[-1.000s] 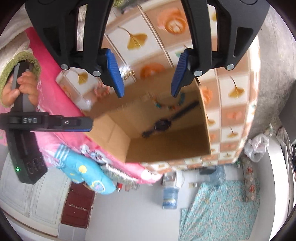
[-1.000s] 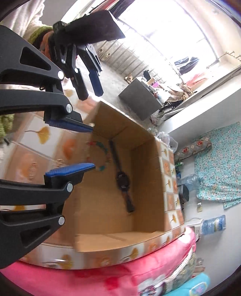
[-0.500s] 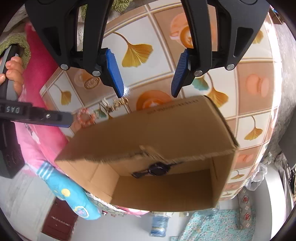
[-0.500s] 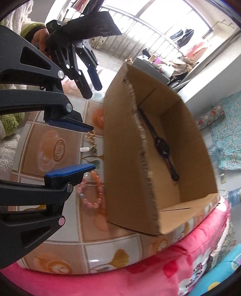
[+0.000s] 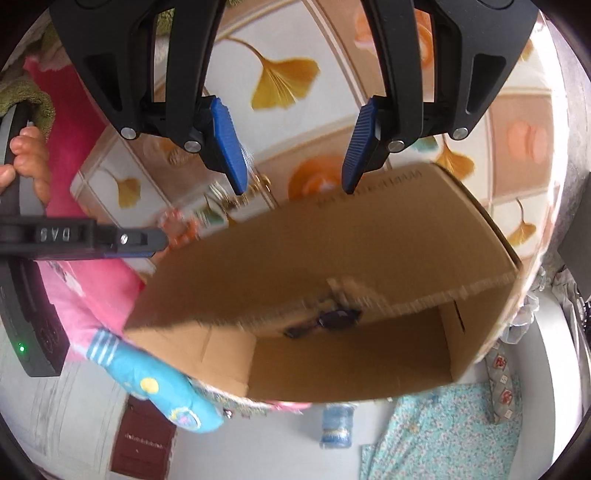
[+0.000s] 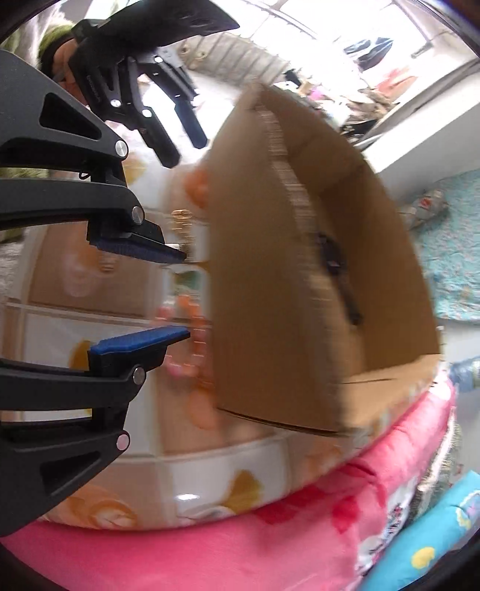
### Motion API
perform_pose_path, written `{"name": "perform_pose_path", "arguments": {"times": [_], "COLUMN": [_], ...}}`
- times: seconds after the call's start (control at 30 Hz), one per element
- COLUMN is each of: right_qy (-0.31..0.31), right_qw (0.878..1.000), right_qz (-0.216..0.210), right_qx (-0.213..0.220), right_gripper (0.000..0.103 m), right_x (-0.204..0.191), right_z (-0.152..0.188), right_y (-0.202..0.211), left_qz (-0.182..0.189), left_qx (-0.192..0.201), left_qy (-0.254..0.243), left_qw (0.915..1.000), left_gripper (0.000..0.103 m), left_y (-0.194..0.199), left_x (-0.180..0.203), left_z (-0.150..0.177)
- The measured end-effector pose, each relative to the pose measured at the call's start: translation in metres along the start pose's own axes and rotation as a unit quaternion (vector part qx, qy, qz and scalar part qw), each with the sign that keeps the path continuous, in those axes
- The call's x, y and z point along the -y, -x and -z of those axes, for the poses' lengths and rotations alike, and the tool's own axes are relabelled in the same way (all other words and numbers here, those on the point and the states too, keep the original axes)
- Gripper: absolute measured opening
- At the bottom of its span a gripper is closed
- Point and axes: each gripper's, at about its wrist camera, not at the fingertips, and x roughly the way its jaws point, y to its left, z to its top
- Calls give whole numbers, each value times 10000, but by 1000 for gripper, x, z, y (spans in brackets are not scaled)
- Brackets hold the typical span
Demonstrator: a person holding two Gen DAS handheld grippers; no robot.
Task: Organize jewelry
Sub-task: 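Move the right tool toward the pink-orange bead bracelet and gold charms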
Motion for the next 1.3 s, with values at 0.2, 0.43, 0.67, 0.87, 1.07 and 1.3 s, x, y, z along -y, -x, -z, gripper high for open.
{"name": "perform_pose_path", "arguments": {"times": [0.2, 0.43, 0.67, 0.87, 1.07, 1.3], "right_qy": [-162, -112, 402, 757, 1417, 2155], "right_qw": [9995, 9995, 9981, 9964, 9883, 9694], "right_qz": [-163, -254, -434, -127, 561, 1173], "right_qx": [231, 169, -177, -369, 91, -88], "right_gripper": [36, 37, 41, 41, 40, 32], "right_x": [2, 7, -8, -23, -27, -27], "right_z": [-35, -31, 18, 47, 40, 42], "right_y": [-5, -4, 6, -9, -5, -28], "left_qz": [-54, -261, 124, 185, 80, 13], "left_qx": [143, 211, 46, -241, -275, -337], "left_qy": [177, 228, -152, -456, -622, -583], "left_qw": [9997, 9992, 9998, 9985, 9977, 9977], "left_gripper": [51, 51, 51, 51, 51, 51], "left_y": [-1, -3, 3, -9, -11, -16], "left_x": [-16, -24, 2, 28, 38, 40], "left_z": [-16, -23, 1, 14, 14, 12]}}
